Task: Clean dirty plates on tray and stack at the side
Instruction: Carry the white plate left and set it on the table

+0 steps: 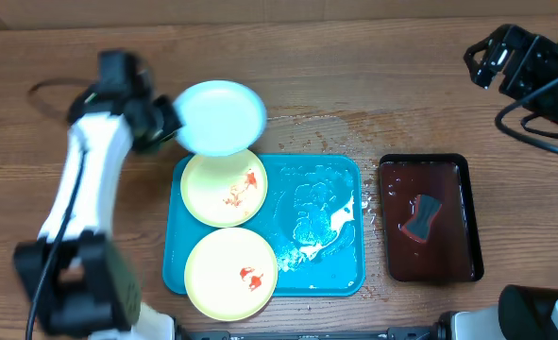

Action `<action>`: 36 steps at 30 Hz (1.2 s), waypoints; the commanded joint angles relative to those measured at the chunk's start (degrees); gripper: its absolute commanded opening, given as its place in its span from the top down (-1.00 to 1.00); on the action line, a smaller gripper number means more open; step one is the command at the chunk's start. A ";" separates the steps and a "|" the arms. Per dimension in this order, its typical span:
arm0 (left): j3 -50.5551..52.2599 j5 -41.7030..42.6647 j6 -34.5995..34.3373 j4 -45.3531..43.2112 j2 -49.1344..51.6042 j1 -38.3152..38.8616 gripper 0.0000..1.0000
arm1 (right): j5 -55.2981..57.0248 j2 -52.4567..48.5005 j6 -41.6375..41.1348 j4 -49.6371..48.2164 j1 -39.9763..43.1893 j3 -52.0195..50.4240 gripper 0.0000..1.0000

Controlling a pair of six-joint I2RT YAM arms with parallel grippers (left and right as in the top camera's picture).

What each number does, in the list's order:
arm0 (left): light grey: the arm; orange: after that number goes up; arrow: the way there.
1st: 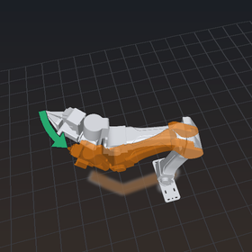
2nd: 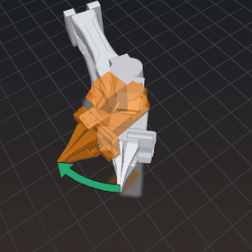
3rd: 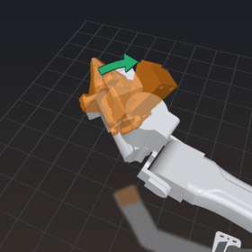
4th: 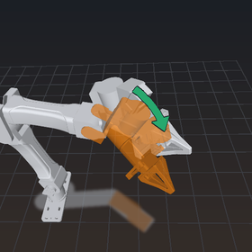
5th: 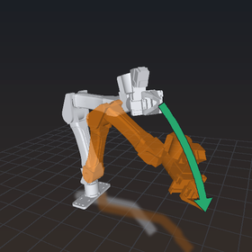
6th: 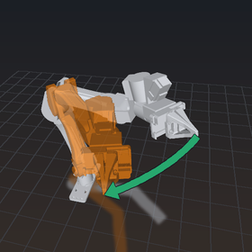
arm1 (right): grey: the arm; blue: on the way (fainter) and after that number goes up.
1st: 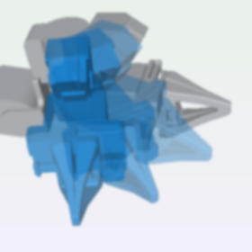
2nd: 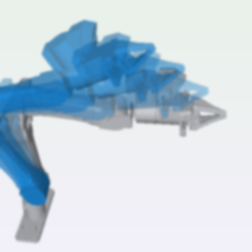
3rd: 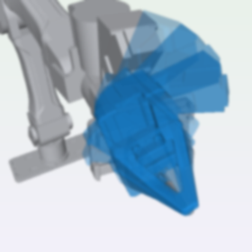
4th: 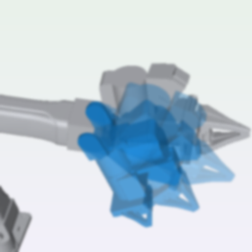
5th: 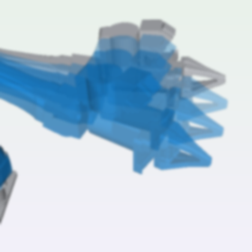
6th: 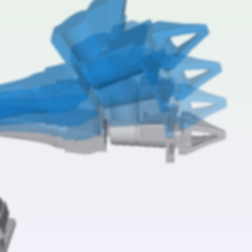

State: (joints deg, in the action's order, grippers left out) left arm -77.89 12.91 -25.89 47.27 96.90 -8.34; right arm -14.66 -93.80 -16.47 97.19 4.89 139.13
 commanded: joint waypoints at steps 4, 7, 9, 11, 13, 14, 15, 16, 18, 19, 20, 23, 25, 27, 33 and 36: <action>14.80 3.21 -3.43 -4.24 -11.13 -17.18 0.91 | -2.47 -0.09 0.57 -0.13 0.33 -0.07 -1.00; 18.88 3.50 -4.31 -5.31 -10.93 -26.75 0.91 | -4.74 -0.09 1.95 -0.13 0.33 -0.07 -1.00; 20.76 4.33 -4.26 -6.80 -10.43 -31.19 0.92 | -5.25 -0.09 1.97 -0.13 0.33 -0.07 -1.00; 22.16 4.76 -3.87 -8.55 -9.99 -34.60 0.92 | -5.25 -0.09 1.95 -0.13 0.28 -0.07 -1.00; 22.99 4.50 -2.64 -10.93 -9.86 -36.17 0.91 | -6.10 -0.09 1.97 -0.13 0.28 -0.07 -1.00; 23.10 4.61 -2.45 -12.11 -9.79 -36.33 0.91 | -6.51 -0.09 1.97 -0.15 0.28 -0.07 -1.00; 23.10 4.57 -2.43 -13.11 -9.57 -36.30 0.92 | -6.67 -0.09 1.95 -0.15 0.28 -0.07 -1.00; 23.10 4.50 -2.40 -14.36 -9.29 -35.91 0.92 | -6.69 -0.09 1.97 -0.15 0.28 -0.07 -1.00; 23.08 4.44 -1.46 -16.39 -8.31 -34.71 0.92 | -6.69 -0.09 1.95 -0.15 0.28 -0.07 -1.00; 23.06 3.48 -1.31 -16.70 -7.65 -33.90 0.92 | -6.69 -0.09 1.95 -0.13 0.28 -0.07 -1.00; 23.06 2.23 -1.33 -16.68 -7.04 -33.22 0.92 | -6.71 -0.09 1.95 -0.15 0.28 -0.07 -1.00; 23.06 -2.67 -1.55 -16.17 -4.13 -31.19 0.92 | -6.69 -0.09 1.95 -0.15 0.28 -0.07 -1.00; 23.06 -3.93 -2.21 -15.98 -0.68 -30.32 0.92 | -6.69 -0.09 1.97 -0.15 0.28 -0.07 -1.00; 23.06 -4.57 -2.89 -16.06 0.59 -30.38 0.92 | -6.69 -0.09 1.97 -0.13 0.28 -0.07 -1.00; 23.04 -7.50 -2.19 -16.09 2.23 -30.36 0.88 | -6.67 -0.09 1.99 -0.13 0.28 -0.07 -1.00; 22.97 -6.71 -2.16 -15.87 2.21 -30.36 0.10 | -6.67 -0.09 1.99 -0.15 0.28 -0.07 -1.00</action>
State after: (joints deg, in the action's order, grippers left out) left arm -54.94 7.29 -28.42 31.31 98.48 -38.65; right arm -20.78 -94.06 -14.96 97.17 4.89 139.09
